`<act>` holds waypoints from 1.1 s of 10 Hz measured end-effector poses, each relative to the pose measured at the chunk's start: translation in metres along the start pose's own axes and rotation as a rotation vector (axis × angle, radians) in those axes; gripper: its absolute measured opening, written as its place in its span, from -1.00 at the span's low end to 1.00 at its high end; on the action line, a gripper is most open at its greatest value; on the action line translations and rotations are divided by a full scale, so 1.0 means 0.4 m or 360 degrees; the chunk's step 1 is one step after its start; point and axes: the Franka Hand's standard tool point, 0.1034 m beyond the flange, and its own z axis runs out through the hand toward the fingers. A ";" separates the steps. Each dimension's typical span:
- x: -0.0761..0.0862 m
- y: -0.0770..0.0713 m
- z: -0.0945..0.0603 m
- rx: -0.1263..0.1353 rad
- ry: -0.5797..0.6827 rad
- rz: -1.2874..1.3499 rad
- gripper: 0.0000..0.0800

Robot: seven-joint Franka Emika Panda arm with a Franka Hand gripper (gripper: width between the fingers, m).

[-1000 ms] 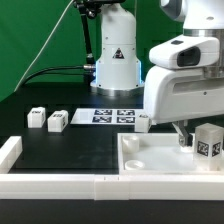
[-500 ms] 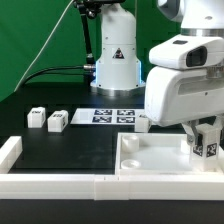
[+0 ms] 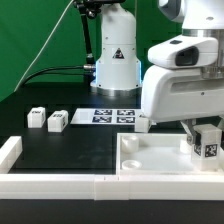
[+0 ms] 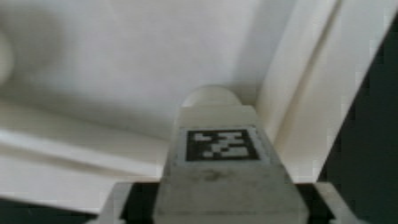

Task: Assemble one leg

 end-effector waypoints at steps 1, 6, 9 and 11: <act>0.000 -0.003 0.000 -0.0002 0.0001 0.0208 -0.27; 0.001 -0.007 0.000 0.0017 -0.0003 0.1131 -0.27; 0.001 -0.007 0.000 0.0027 -0.0010 0.1333 -0.27; 0.000 -0.019 0.000 0.0032 -0.0006 0.1268 0.39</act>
Offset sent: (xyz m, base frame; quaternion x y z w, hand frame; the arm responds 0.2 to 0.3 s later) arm 0.0074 -0.0105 -0.0045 -0.0322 -0.0010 0.2272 0.9733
